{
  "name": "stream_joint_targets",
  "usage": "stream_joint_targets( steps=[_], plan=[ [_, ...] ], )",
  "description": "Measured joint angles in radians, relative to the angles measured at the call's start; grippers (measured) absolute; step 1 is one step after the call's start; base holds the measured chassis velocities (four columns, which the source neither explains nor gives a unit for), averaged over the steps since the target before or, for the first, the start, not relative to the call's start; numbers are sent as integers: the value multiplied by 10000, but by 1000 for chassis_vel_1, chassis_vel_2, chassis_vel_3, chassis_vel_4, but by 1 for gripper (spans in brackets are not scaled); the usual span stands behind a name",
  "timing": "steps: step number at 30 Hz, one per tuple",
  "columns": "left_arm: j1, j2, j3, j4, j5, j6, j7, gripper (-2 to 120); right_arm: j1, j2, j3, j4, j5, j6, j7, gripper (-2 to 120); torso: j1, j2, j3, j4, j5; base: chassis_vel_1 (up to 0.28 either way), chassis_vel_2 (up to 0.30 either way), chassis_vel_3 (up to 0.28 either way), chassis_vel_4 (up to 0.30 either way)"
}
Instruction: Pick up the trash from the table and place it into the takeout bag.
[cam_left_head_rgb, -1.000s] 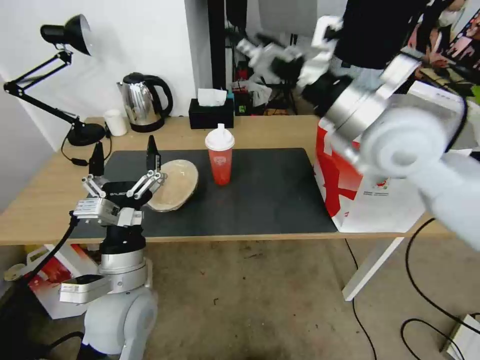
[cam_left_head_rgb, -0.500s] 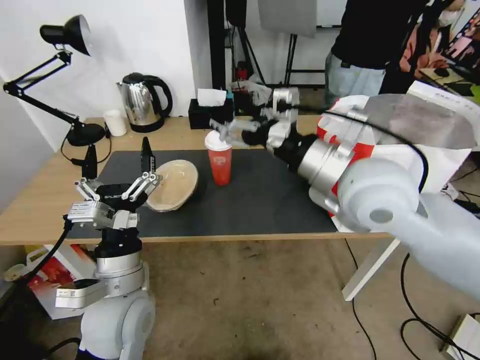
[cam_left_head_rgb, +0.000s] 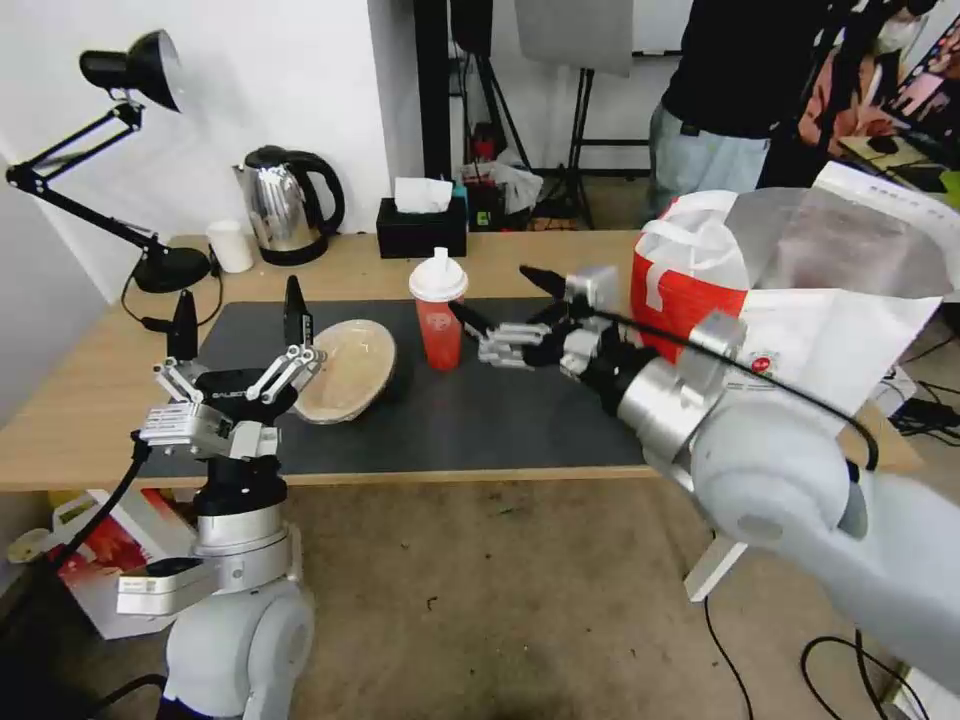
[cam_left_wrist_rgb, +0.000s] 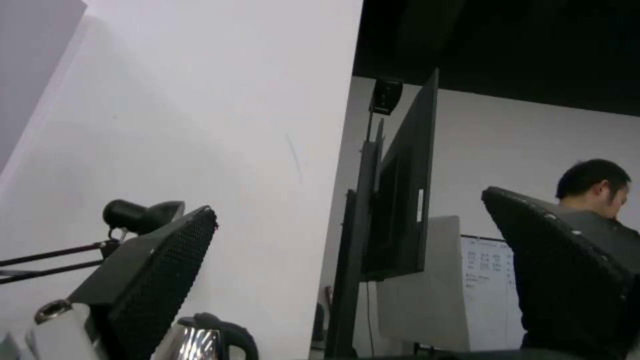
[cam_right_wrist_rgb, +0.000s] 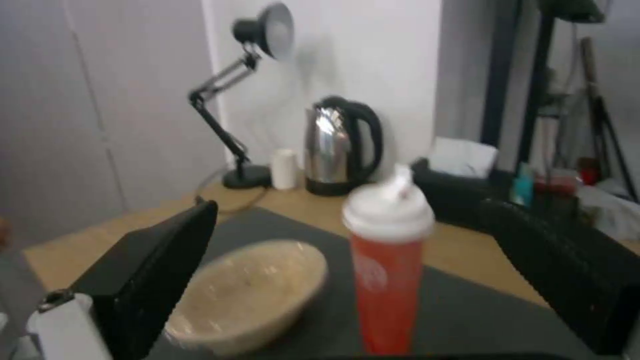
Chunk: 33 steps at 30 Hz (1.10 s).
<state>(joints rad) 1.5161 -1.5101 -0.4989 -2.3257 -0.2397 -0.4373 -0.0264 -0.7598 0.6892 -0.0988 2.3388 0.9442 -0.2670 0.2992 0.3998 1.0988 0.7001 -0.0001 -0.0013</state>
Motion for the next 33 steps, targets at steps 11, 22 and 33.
stream_joint_targets(
  steps=[11,22,33],
  plan=[
    [-12,-115,123,40,82,-4,0,100,-1279,283,391,-196,-1351,160,-1202,100,0,0,1,1,-1,0,0,0,0],
    [-24,-84,121,14,51,-5,0,100,-1688,488,591,-354,-1623,136,-1278,100,0,0,1,0,-2,0,0,0,0],
    [-40,-72,135,-7,40,-1,2,100,-1449,623,664,-622,-674,-247,-572,100,0,0,1,0,-1,0,0,0,0]
  ],
)
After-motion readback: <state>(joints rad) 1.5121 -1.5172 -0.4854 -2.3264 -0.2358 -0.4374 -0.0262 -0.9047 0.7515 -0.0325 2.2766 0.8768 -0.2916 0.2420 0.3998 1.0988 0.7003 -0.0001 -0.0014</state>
